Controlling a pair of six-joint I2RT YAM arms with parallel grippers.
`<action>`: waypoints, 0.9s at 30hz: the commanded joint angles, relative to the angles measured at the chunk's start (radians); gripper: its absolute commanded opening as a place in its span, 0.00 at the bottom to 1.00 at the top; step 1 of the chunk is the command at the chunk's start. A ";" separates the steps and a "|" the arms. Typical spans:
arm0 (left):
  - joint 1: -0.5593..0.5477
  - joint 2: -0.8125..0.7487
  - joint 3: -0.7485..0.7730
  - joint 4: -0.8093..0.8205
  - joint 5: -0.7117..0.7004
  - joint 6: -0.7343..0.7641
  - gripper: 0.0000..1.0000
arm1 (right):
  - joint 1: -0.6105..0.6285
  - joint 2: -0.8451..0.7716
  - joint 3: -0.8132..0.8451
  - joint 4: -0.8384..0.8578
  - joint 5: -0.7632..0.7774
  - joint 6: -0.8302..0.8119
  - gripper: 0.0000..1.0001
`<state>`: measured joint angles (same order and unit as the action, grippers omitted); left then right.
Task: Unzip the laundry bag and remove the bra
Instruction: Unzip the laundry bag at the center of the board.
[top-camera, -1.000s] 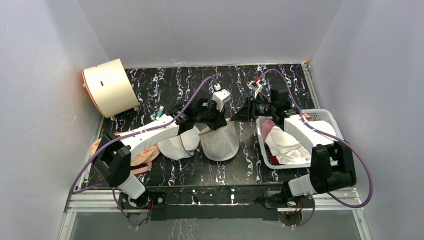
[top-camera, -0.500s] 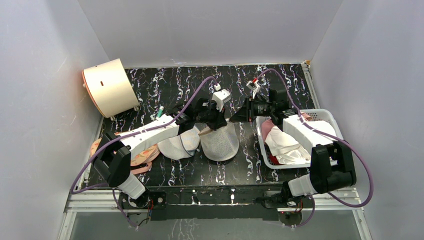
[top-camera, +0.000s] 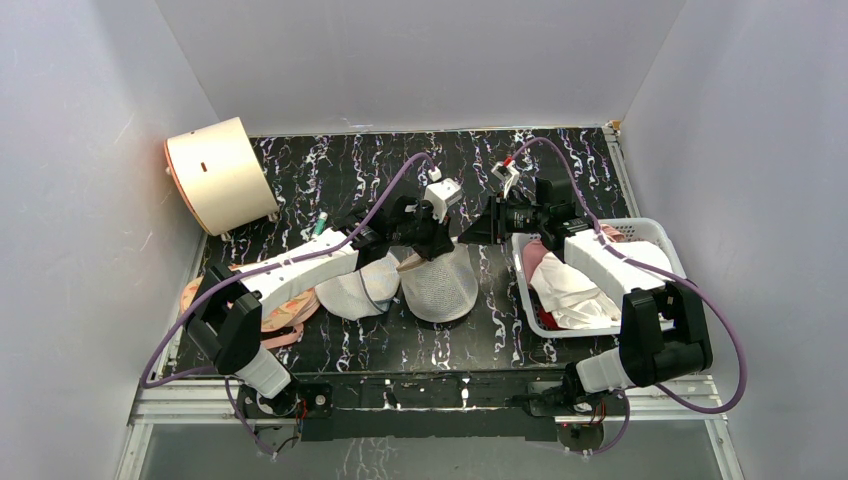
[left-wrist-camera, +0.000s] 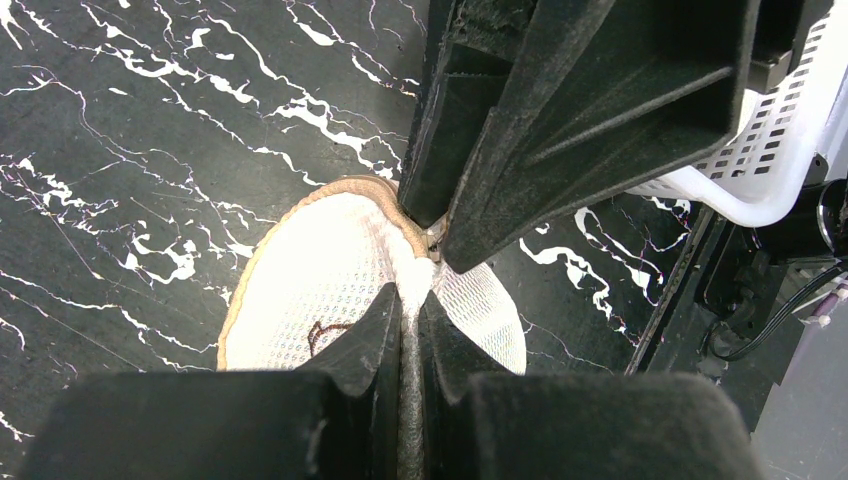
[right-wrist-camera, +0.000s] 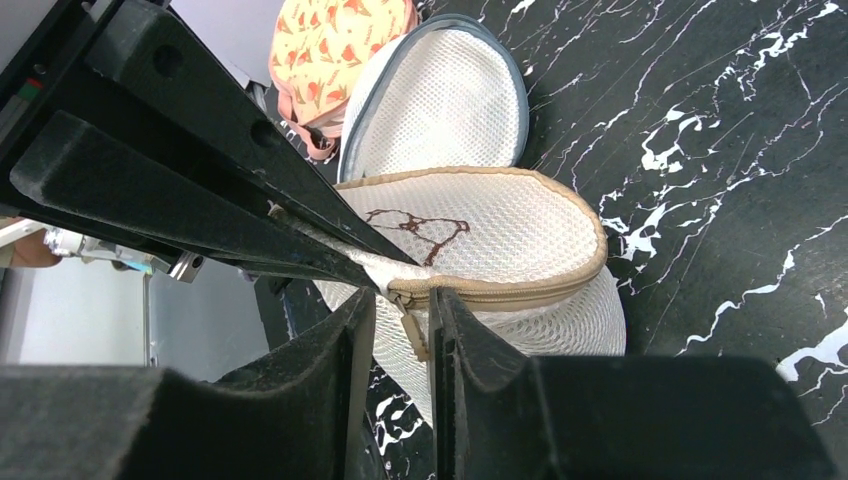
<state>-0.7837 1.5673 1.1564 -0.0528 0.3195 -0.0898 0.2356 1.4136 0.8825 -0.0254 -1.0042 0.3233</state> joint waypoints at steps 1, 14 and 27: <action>-0.004 -0.058 0.006 0.034 0.033 -0.010 0.00 | 0.008 -0.011 0.000 0.043 0.016 -0.012 0.22; -0.005 -0.059 0.005 0.034 0.028 -0.009 0.00 | 0.011 -0.028 -0.029 0.063 0.014 -0.009 0.21; -0.005 -0.064 0.004 0.032 0.023 -0.007 0.00 | 0.021 -0.032 -0.040 0.083 0.019 0.004 0.17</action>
<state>-0.7837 1.5669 1.1557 -0.0559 0.3183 -0.0898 0.2443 1.4128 0.8528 0.0029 -0.9901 0.3237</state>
